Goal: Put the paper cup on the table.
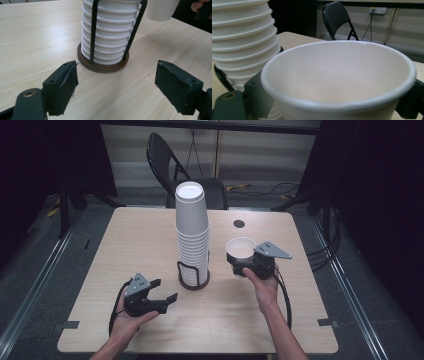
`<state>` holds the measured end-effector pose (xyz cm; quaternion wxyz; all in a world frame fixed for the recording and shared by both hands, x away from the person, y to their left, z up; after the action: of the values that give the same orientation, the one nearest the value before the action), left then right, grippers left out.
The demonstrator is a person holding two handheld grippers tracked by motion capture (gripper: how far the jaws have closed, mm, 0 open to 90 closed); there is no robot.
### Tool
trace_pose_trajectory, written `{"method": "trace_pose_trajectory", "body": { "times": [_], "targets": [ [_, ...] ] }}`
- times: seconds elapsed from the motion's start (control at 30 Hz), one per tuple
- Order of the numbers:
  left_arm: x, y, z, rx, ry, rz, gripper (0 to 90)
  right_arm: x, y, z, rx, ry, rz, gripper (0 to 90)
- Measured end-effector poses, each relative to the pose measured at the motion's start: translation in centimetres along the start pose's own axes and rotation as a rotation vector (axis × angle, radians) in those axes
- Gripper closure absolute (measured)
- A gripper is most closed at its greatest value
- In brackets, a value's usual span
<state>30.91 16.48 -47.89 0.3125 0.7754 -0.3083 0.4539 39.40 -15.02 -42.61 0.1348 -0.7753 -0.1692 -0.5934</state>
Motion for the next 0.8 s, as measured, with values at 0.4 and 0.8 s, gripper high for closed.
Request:
{"method": "trace_pose_trajectory", "body": {
  "times": [0.4, 0.8],
  "targets": [
    [-0.1, -0.1, 0.1, -0.001, -0.006, 0.001, 18.3, -0.6, 1.7, 2.8, -0.049, -0.035, 0.025, 9.9],
    [-0.4, -0.1, 0.1, -0.005, -0.022, -0.003, 18.3, -2.3, 2.0, 5.8, -0.064, -0.072, 0.061, 9.8]
  ]
}}
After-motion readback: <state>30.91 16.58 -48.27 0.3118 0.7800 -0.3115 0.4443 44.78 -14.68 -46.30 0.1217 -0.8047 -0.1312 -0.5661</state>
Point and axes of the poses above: each handheld gripper's, and its own axes: z roughly forward along the jaws, x roughly out of its top, y roughly to its right, the point moved 4 cm from there along z, roughly forward along the jaws, and after that the axes turned 9 degrees about -x, right-handed, at the moved point
